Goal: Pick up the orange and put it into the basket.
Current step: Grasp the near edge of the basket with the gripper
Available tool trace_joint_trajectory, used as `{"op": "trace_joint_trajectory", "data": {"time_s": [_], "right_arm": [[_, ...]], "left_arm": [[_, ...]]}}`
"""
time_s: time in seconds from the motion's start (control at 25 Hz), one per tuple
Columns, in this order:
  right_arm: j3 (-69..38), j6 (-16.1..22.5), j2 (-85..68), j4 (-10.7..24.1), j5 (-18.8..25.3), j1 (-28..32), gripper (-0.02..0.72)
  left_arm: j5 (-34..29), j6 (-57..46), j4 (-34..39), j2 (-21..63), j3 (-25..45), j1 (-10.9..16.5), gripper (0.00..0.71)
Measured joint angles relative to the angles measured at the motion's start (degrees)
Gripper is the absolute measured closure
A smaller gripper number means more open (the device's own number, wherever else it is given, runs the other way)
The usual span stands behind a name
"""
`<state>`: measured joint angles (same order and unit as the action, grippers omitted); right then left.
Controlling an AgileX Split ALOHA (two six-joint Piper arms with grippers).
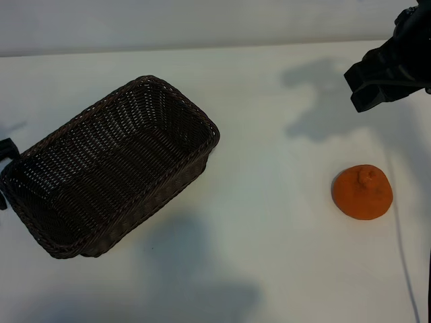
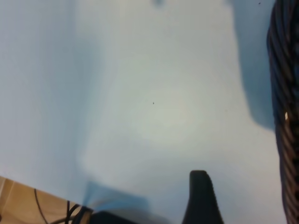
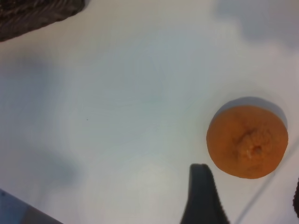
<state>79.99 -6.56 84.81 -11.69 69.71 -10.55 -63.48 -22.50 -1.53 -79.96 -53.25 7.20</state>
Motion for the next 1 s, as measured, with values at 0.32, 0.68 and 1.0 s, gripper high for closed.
{"op": "trace_joint_trajectory", "data": {"time_s": [0.32,0.68,1.0], "right_arm": [[0.0,0.0,0.0,0.0,-0.1,0.0,0.248],[0.0,0.0,0.0,0.0,-0.1,0.0,0.248],[0.0,0.0,0.0,0.0,-0.1,0.0,0.248]], "left_arm": [[3.9,-1.2,-1.0,-0.2,2.0,0.0,0.185],[9.2,-2.8,-1.7,-0.2,6.1,1.3,0.185],[15.1,-2.6,-3.5,-0.1,10.5,2.0,0.185]]}}
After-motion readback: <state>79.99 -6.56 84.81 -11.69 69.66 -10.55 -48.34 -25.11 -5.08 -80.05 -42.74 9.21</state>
